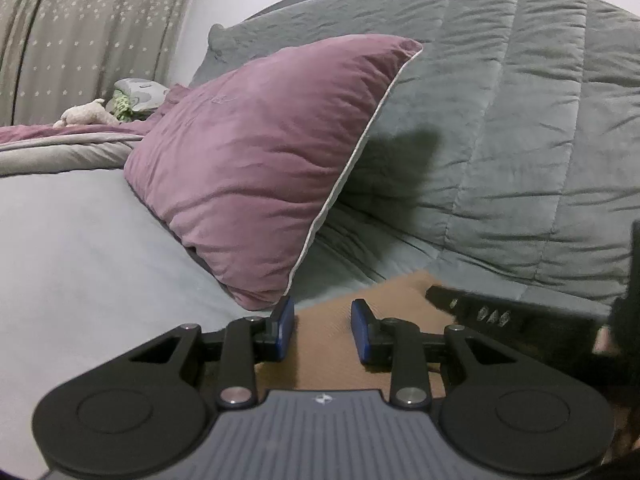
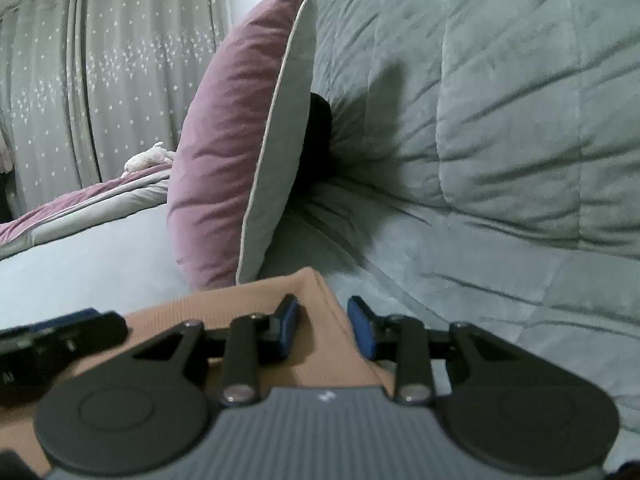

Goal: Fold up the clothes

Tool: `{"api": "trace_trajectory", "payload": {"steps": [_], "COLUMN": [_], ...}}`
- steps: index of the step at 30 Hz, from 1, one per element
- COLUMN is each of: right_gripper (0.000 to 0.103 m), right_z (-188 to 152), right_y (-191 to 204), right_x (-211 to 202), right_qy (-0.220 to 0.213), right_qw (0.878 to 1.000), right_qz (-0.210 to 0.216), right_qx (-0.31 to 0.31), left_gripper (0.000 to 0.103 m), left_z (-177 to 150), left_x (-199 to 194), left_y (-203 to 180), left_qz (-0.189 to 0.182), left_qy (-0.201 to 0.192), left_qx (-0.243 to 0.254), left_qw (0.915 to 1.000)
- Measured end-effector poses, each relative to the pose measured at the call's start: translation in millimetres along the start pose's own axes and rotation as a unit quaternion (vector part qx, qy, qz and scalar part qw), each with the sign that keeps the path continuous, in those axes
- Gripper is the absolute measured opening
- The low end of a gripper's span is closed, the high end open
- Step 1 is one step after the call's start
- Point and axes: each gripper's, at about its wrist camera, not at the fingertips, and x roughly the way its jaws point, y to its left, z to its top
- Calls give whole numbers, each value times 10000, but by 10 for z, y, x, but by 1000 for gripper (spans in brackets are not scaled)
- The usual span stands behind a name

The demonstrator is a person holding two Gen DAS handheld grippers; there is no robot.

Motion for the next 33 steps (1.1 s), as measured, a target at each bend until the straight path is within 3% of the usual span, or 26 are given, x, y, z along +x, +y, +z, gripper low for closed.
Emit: {"api": "trace_trajectory", "payload": {"steps": [2, 6, 11, 14, 17, 23, 27, 30, 33], "right_gripper": [41, 41, 28, 22, 15, 14, 15, 19, 29], "right_z": [102, 307, 421, 322, 195, -77, 34, 123, 212], "right_y": [1, 53, 271, 398, 302, 21, 75, 121, 167], "right_x": [-88, -330, -443, -259, -48, 145, 15, -89, -193], "right_qy": [-23, -305, -510, -282, -67, -43, -19, 3, 24], "right_qw": [9999, 9995, 9958, 9933, 9963, 10000, 10000, 9999, 9998], "right_qz": [47, 31, 323, 260, 29, 33, 97, 146, 194], "right_qx": [96, -97, -690, -1094, -860, 45, -3, -55, -107], "left_gripper": [30, 30, 30, 30, 30, 30, 31, 32, 35], "left_z": [15, 5, -22, -56, -90, -124, -47, 26, 125], "left_x": [-8, -23, -25, -12, 1, 20, -20, -83, -148], "left_y": [-6, -35, -38, -33, -28, -82, -60, -35, -28], "left_qz": [27, 67, 74, 24, -25, 3, -13, -71, -116], "left_qy": [19, -4, -61, -101, -141, -203, -103, -21, 38], "left_qx": [22, 43, 24, 38, 52, 125, 200, 334, 379], "left_qw": [10000, 10000, 10000, 9999, 9999, 9997, 9997, 9994, 9992]}}
